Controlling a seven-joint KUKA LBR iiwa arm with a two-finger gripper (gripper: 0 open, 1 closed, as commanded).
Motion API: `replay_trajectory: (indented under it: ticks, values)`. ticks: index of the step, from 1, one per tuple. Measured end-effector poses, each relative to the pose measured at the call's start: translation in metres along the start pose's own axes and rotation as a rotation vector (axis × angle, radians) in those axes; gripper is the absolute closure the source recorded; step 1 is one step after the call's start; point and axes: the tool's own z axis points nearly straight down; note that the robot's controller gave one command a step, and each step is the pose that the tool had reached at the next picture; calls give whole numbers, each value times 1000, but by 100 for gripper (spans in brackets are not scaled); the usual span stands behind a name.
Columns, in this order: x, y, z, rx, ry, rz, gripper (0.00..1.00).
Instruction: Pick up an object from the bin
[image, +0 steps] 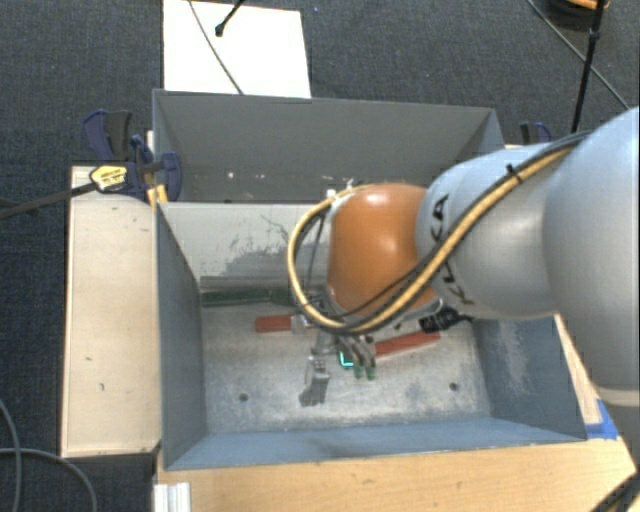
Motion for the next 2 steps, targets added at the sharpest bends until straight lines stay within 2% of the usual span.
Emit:
replay_trajectory:
  ticks: [1,2]
  values:
    - [7,60,65,-2,-1,-19,0]
    - [-50,47,62,-1,-13,-5,0]
